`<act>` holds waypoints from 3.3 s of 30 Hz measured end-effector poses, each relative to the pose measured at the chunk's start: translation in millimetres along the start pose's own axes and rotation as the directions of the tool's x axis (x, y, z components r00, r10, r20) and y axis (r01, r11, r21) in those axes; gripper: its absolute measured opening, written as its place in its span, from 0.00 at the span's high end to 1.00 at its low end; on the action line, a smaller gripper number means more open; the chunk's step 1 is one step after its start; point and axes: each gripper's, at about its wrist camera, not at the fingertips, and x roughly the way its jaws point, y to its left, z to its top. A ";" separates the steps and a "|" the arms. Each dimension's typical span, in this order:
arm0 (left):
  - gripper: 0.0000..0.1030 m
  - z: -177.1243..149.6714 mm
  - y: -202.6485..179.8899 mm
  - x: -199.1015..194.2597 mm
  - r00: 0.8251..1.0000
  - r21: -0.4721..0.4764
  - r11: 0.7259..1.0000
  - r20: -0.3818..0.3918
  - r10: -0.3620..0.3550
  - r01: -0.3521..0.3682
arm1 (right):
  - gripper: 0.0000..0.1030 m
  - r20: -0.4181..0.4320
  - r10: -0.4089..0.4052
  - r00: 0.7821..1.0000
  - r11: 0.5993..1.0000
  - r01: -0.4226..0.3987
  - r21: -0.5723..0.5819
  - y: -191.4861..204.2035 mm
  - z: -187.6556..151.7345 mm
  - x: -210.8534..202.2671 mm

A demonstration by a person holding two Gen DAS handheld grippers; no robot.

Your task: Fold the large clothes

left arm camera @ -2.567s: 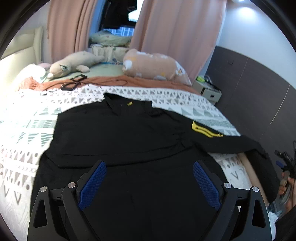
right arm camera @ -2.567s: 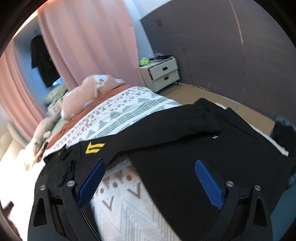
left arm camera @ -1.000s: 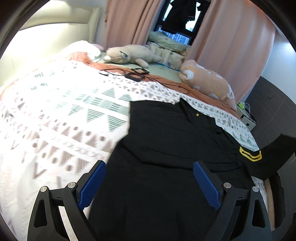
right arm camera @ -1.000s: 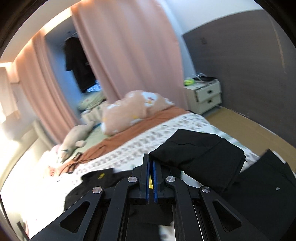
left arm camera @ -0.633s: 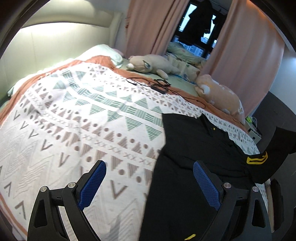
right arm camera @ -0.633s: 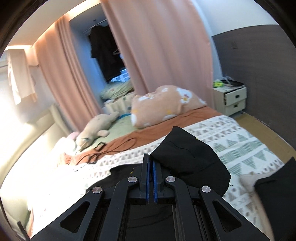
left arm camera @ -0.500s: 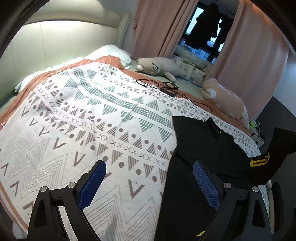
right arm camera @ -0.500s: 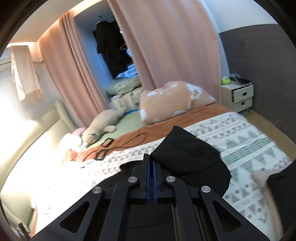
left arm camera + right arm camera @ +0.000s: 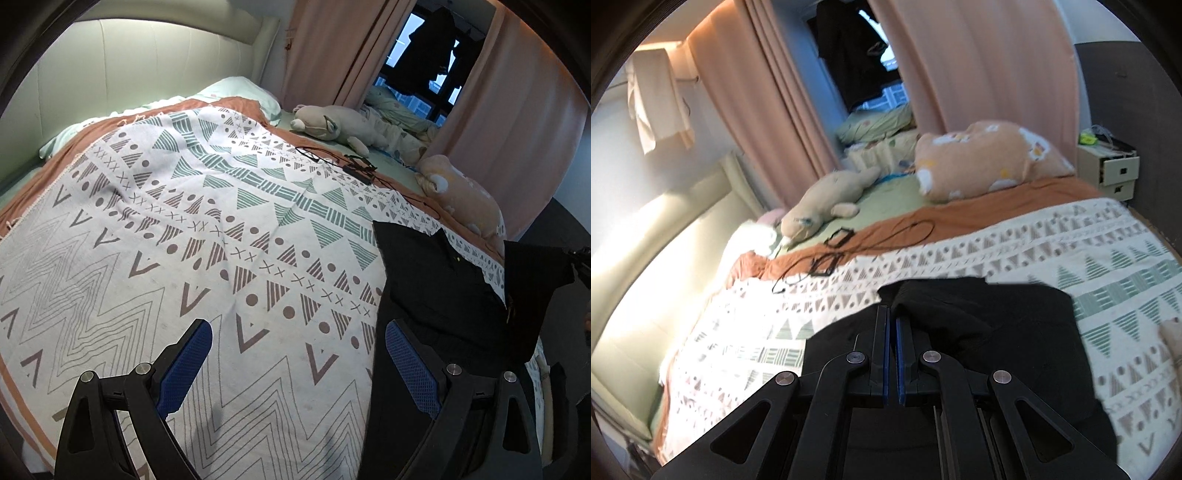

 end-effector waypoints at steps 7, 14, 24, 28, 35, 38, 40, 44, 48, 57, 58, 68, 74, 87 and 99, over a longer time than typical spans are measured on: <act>0.07 -8.5 11.1 27.7 0.999 -0.060 0.998 -0.052 -0.011 0.008 | 0.96 -0.091 0.003 0.996 1.000 -0.001 0.028 18.1 -67.2 84.9; 0.07 -5.9 4.3 30.4 0.998 -0.007 1.000 -0.060 0.019 -0.020 | 0.45 -0.388 0.041 0.921 0.999 -0.041 0.009 29.4 -135.7 156.8; 0.07 3.5 -74.7 44.0 0.996 0.089 0.995 -0.075 -0.045 0.052 | 0.24 -0.428 0.077 0.900 0.996 -0.091 -0.012 -17.9 -144.4 98.8; 0.07 4.8 -115.7 53.3 0.994 0.137 0.987 -0.090 -0.066 0.078 | 0.24 -0.393 0.065 0.917 0.998 -0.067 0.008 -58.0 -136.7 70.4; 0.07 -3.6 -199.3 78.7 0.984 0.241 0.961 -0.143 -0.106 0.138 | 0.24 -0.350 -0.067 0.934 0.997 0.079 0.020 -139.3 -133.8 36.8; 0.07 -11.3 -236.6 92.1 0.979 0.292 0.943 -0.172 -0.113 0.161 | 0.24 -0.345 -0.128 0.930 0.989 0.146 0.028 -167.1 -134.3 32.7; 0.07 -17.2 -260.8 101.0 0.974 0.323 0.929 -0.192 -0.120 0.178 | 0.24 -0.335 -0.193 0.922 0.978 0.208 0.009 -183.9 -133.3 32.4; 0.07 -32.3 -310.0 120.2 0.965 0.409 0.889 -0.234 -0.117 0.207 | 0.24 -0.314 -0.369 0.875 0.929 0.360 -0.087 -212.7 -132.8 33.5; 0.07 -54.3 -351.2 147.9 0.962 0.530 0.827 -0.270 -0.044 0.187 | 0.24 -0.349 -0.430 0.833 0.903 0.406 -0.142 -236.4 -137.1 40.9; 0.31 -79.4 -374.7 216.5 0.963 0.704 0.710 -0.185 0.199 -0.012 | 0.28 -0.377 -0.458 0.805 0.888 0.430 -0.162 -270.6 -145.0 57.9; 0.34 -77.0 -372.5 222.3 0.960 0.698 0.716 -0.189 0.208 -0.018 | 0.30 -0.372 -0.458 0.807 0.888 0.432 -0.158 -272.1 -143.6 60.2; 0.34 -34.0 -335.4 251.5 0.958 0.537 0.840 -0.192 0.214 -0.080 | 0.46 -0.360 -0.425 0.831 0.898 0.437 -0.050 -293.5 -142.3 66.1; 0.31 -10.7 -277.8 256.3 0.937 0.167 0.986 -0.347 0.044 0.016 | 0.46 -0.357 -0.429 0.830 0.896 0.442 -0.050 -295.3 -144.9 68.0; 0.26 8.4 -231.2 231.9 0.934 -0.126 0.988 -0.334 -0.131 0.094 | 0.46 -0.353 -0.438 0.827 0.892 0.449 -0.055 -294.9 -146.4 70.6; 0.26 25.2 -229.2 210.9 0.971 0.050 0.998 -0.235 0.035 -0.024 | 0.46 -0.362 -0.423 0.831 0.894 0.447 -0.018 -300.3 -145.5 69.7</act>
